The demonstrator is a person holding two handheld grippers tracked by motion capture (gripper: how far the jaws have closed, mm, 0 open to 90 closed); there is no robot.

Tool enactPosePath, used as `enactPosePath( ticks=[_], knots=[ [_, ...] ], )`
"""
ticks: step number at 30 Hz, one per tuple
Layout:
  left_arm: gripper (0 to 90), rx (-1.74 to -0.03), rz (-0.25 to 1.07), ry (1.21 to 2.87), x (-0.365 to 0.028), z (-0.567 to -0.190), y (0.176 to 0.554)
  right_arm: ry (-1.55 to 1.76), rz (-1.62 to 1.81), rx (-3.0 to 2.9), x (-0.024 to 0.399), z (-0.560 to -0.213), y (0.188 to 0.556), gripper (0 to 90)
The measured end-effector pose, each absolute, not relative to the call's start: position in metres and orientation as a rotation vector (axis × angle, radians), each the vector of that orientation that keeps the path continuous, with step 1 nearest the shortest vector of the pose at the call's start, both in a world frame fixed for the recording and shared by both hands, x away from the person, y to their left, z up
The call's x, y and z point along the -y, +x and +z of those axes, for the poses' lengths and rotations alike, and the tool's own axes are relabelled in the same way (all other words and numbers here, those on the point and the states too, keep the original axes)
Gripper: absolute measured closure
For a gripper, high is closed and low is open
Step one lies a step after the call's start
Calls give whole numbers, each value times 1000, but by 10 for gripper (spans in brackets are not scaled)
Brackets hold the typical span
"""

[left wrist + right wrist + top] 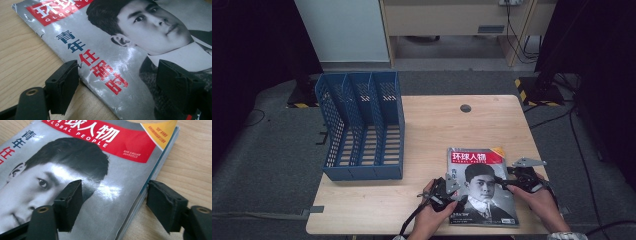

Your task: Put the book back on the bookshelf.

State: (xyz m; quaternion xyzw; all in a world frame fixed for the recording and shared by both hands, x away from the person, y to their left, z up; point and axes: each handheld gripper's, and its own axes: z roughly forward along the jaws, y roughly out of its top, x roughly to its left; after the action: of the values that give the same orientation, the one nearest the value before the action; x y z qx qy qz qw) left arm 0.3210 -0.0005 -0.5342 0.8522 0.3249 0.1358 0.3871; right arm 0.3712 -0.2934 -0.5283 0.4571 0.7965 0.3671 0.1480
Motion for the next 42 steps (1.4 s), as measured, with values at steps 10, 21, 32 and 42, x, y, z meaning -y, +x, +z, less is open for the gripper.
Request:
enactPosePath(
  ticks=[10,21,32,42],
  knots=[
    [166,-849,328,2173,1,-535,322,1299,1131,-2236,295,-521,366,410],
    [162,-850,330,2175,1,-535,322,1360,1221,-2257,296,-520,358,433],
    [158,-851,323,2175,1,-535,322,1293,1235,-2322,285,-519,357,464],
    [157,-847,322,2177,1,-535,323,1293,1183,-2357,274,-522,367,411]
  ],
)
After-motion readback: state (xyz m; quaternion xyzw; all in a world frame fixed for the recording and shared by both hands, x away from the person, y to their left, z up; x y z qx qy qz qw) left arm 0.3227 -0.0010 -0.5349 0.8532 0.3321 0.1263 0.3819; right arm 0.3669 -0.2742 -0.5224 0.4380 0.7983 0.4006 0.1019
